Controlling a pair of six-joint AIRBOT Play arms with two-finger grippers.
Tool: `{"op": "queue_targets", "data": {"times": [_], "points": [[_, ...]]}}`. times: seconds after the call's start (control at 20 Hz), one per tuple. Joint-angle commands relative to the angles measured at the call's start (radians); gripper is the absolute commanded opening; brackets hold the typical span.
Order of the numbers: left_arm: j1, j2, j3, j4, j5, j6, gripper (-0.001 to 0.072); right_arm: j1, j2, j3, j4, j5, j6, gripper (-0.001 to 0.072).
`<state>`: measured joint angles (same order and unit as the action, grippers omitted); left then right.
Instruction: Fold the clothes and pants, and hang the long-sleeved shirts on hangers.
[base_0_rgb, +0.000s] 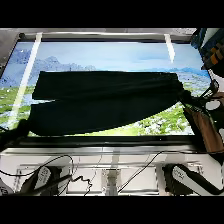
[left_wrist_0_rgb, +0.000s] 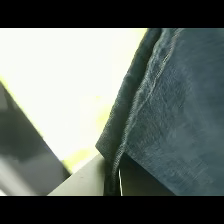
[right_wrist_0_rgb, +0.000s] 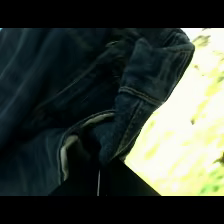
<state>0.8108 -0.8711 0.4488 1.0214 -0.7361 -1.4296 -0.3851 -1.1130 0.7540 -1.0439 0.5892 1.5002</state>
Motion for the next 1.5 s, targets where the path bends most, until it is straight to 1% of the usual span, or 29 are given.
{"op": "queue_targets", "data": {"times": [0.0,0.1,0.2,0.3,0.4,0.5,0.55,0.6,0.75,0.9,0.95,1.1,1.2,1.3,1.45], "points": [[0.004,0.034,0.138,0.097,-0.039,0.031,0.0022,-0.027,0.125,0.0,-0.248,0.293,0.134,0.0035],[0.017,0.057,0.19,0.151,-0.061,0.031,0.0022,-0.067,0.179,0.0,-0.301,0.464,0.138,0.0036],[0.041,0.086,0.211,0.157,-0.061,0.031,0.0021,-0.084,0.243,0.0,-0.352,0.57,0.138,0.0036],[0.052,0.102,0.211,0.161,-0.06,0.031,0.0021,-0.084,0.313,0.0,-0.397,0.625,0.138,0.0036],[0.048,0.097,0.211,0.153,-0.022,0.031,0.0021,-0.084,0.37,0.0,-0.421,0.612,0.143,0.0036],[0.037,0.085,0.212,0.084,0.085,0.031,0.0021,-0.084,0.393,0.0,-0.394,0.558,0.204,0.0036],[0.024,0.074,0.214,0.047,0.154,0.032,0.0019,-0.081,0.391,0.0,-0.363,0.518,0.221,0.0036],[0.002,0.052,0.228,0.041,0.201,0.032,0.0018,-0.082,0.385,0.0,-0.321,0.471,0.221,0.0036],[-0.094,-0.077,0.345,0.044,0.209,0.031,0.0017,-0.082,0.352,0.0,-0.185,0.29,0.246,0.0036],[-0.224,-0.249,0.531,0.048,0.211,0.031,0.0018,-0.082,0.276,0.0,-0.101,0.146,0.299,0.0036],[-0.265,-0.31,0.589,0.051,0.211,0.029,0.0017,-0.082,0.24,0.0,-0.066,0.101,0.3,0.0035],[-0.351,-0.492,0.726,0.051,0.214,-0.049,0.0018,-0.081,0.117,0.0,0.058,-0.009,0.3,0.0036],[-0.391,-0.581,0.787,0.051,0.218,-0.051,0.0018,-0.081,0.032,0.0,0.137,-0.071,0.3,0.0036],[-0.421,-0.633,0.826,0.051,0.225,-0.053,0.0018,-0.069,-0.038,0.0,0.203,-0.141,0.299,0.0035],[-0.442,-0.657,0.83,0.051,0.304,-0.142,0.0018,0.003,-0.094,0.017,0.225,-0.275,0.299,0.0036]]}}
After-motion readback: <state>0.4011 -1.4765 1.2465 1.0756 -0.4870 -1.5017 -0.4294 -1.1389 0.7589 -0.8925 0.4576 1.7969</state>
